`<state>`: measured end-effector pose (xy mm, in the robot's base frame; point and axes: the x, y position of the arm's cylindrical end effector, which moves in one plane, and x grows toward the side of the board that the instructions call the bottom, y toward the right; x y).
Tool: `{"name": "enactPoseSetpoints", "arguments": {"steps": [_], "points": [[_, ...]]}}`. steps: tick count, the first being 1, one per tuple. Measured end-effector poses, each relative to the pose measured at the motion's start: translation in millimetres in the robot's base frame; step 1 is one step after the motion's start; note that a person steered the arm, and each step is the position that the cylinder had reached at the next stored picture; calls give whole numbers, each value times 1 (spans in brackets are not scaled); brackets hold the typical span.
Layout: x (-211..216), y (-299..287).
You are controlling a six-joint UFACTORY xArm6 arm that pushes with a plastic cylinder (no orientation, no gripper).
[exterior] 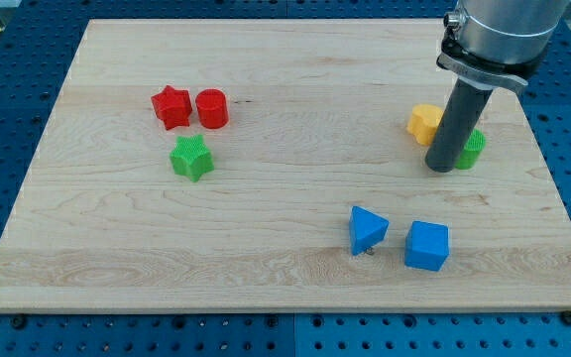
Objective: Point your arm parallel right to green star
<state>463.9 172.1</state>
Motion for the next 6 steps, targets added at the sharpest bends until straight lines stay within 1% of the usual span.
{"name": "enactPoseSetpoints", "arguments": {"steps": [5,6], "points": [[3,-11],[4,-30]]}}
